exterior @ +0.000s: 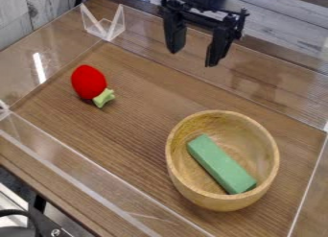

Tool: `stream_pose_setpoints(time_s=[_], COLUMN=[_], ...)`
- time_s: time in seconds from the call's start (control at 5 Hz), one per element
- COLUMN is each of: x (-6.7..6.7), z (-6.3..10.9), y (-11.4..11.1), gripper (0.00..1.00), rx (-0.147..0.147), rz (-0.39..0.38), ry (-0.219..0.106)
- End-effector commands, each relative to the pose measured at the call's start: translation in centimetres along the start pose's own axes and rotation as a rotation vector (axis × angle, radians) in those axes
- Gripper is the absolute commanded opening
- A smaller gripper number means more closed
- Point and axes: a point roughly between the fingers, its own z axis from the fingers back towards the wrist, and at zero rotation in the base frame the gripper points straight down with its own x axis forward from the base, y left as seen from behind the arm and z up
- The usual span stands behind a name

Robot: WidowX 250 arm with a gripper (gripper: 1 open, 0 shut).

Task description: Move the red object to the right side of the table

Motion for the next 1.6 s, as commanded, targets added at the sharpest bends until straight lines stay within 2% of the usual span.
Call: stream_pose_setpoints(time_s=[0.0, 0.4, 1.4], x=[-0.21, -0.05, 0.49], z=[1.09, 0.92, 1.44], y=[-0.2, -0.34, 0.18], gripper=[1.0, 1.0, 1.0], rx=[0.005, 0.011, 0.0], rz=[-0.006, -0.015, -0.004], ry=[-0.031, -0.026, -0.041])
